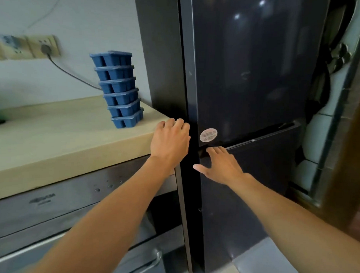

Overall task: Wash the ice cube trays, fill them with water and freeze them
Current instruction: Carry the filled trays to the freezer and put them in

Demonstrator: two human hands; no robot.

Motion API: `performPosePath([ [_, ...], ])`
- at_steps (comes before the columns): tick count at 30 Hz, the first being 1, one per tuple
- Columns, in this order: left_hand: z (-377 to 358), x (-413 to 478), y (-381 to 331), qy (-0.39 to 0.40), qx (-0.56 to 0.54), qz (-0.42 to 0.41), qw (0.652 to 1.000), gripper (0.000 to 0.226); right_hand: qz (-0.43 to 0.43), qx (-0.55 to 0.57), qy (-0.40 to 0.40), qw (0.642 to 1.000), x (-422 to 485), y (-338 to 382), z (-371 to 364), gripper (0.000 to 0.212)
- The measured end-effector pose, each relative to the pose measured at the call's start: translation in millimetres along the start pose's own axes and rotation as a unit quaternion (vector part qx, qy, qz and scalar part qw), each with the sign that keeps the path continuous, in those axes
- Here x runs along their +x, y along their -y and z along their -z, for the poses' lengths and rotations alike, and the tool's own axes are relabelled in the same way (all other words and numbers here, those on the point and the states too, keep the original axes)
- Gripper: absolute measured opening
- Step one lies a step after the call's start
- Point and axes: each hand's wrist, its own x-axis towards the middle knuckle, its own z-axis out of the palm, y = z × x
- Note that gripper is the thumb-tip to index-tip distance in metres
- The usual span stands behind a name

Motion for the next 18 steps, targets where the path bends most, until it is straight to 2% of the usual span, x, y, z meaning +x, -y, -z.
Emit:
performPosePath([
  [4, 4.8, -0.6, -2.3, -0.01, -0.025, 0.01, 1.0, 0.026, -0.004, -0.017, 0.016, 1.0, -5.5, 4.0, 21.1, 0.075],
  [7, 3.7, -1.3, 2.5, -0.006, -0.022, -0.008, 1.0, 0.023, -0.048, -0.022, -0.006, 0.999, -2.9, 3.3, 44.0, 0.074],
  [11, -1.2, 0.4, 4.2, -0.026, -0.018, 0.0, 1.0, 0.022, -0.044, -0.106, -0.056, 0.992, -5.6, -8.7, 60.6, 0.067],
  [18, -1.4, 1.2, -2.5, -0.02, -0.026, 0.032, 0.999, 0.035, -0.085, -0.221, -0.023, 0.971, -24.4, -38.9, 111.6, 0.057],
])
